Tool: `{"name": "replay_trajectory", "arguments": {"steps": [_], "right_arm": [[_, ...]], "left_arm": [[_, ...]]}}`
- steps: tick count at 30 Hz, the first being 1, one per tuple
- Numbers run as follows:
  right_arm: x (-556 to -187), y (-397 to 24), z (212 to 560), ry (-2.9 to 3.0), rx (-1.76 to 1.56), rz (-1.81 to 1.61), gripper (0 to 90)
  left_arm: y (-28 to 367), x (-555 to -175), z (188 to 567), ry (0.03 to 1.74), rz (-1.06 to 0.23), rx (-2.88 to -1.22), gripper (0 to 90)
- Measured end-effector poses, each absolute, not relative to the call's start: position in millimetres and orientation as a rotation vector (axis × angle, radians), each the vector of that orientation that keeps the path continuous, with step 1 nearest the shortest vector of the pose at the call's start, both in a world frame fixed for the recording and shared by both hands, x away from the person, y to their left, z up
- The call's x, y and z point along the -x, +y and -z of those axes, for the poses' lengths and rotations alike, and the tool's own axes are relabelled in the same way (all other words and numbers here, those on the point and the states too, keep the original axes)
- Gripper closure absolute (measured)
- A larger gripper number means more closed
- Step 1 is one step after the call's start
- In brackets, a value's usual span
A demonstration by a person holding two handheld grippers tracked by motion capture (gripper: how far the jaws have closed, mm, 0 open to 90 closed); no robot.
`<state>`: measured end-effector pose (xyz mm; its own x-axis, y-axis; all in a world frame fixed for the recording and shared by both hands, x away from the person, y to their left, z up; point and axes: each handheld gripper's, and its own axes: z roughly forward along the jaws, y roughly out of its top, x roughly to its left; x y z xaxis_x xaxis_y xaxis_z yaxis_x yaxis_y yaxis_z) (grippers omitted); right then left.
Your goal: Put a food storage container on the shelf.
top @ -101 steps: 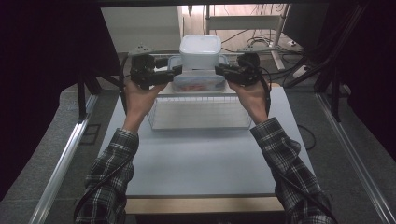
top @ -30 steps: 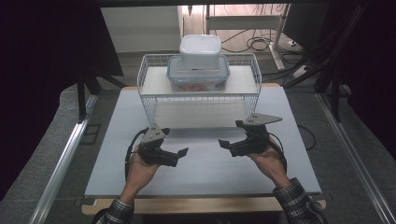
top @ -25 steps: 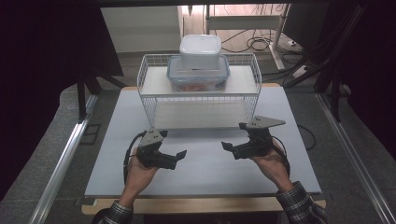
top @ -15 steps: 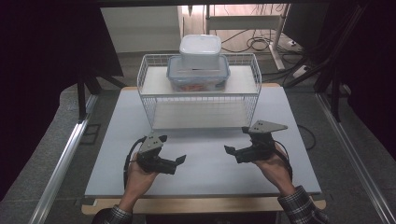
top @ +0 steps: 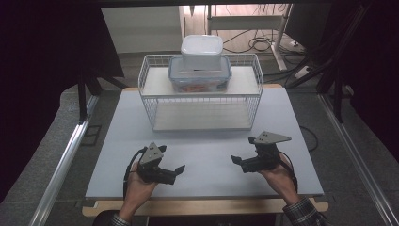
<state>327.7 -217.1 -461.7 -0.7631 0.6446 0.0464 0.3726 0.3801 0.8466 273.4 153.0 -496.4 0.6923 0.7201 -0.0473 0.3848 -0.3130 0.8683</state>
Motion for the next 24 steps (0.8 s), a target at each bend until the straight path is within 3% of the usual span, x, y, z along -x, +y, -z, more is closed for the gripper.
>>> {"name": "replay_trajectory", "arguments": {"steps": [24], "right_arm": [[-338.9, -227.2, 525.0, 2.426, -1.046, -1.22, 0.0]], "left_arm": [[144.9, -285.8, 537.6, 0.881, -0.431, -2.132, 0.0]]}}
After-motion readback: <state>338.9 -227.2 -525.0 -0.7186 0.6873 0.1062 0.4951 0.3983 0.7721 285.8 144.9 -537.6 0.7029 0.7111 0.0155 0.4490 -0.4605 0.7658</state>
